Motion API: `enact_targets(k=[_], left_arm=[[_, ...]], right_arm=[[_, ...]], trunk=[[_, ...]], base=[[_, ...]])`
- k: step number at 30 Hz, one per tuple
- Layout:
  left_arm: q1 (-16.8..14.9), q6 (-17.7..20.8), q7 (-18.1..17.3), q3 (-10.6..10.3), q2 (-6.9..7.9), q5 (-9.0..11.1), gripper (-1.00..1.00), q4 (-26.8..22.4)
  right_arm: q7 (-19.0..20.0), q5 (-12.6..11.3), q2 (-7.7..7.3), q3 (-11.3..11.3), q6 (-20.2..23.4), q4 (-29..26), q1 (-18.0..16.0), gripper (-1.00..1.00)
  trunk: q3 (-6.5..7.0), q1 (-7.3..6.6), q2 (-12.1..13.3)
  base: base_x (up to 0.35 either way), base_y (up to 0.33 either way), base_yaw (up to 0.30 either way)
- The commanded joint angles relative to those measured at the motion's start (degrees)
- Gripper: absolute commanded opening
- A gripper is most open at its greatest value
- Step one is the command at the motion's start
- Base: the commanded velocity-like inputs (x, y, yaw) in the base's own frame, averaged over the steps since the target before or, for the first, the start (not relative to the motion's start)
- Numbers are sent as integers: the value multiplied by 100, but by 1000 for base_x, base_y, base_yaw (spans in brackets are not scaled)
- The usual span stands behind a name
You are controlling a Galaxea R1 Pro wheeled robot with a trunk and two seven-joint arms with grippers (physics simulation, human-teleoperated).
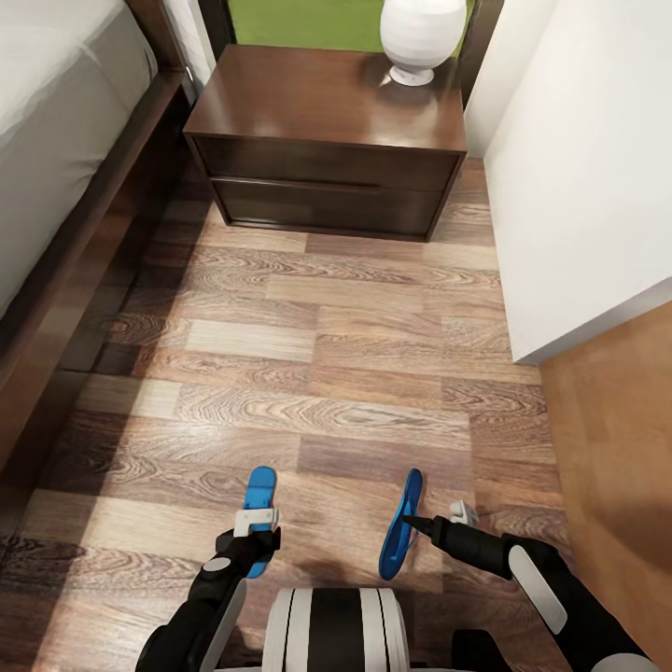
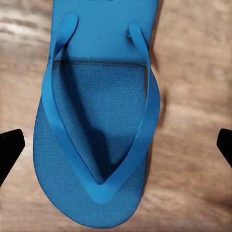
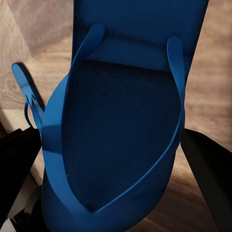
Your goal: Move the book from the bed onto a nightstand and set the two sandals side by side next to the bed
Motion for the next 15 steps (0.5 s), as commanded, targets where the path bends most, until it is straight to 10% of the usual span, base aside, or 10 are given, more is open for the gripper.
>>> enact_targets(k=[1, 15], left_arm=[[-1, 27, 42, -14, 2, 33, 100, -9], [-1, 27, 42, -14, 2, 50, 100, -10]], right_arm=[[-6, -34, -5, 11, 28, -2, -2, -100], [-6, -37, -5, 11, 28, -2, -2, -100]], trunk=[[-3, -1, -1], [-3, -1, -1]], base=[[0, 0, 0], [0, 0, 0]])
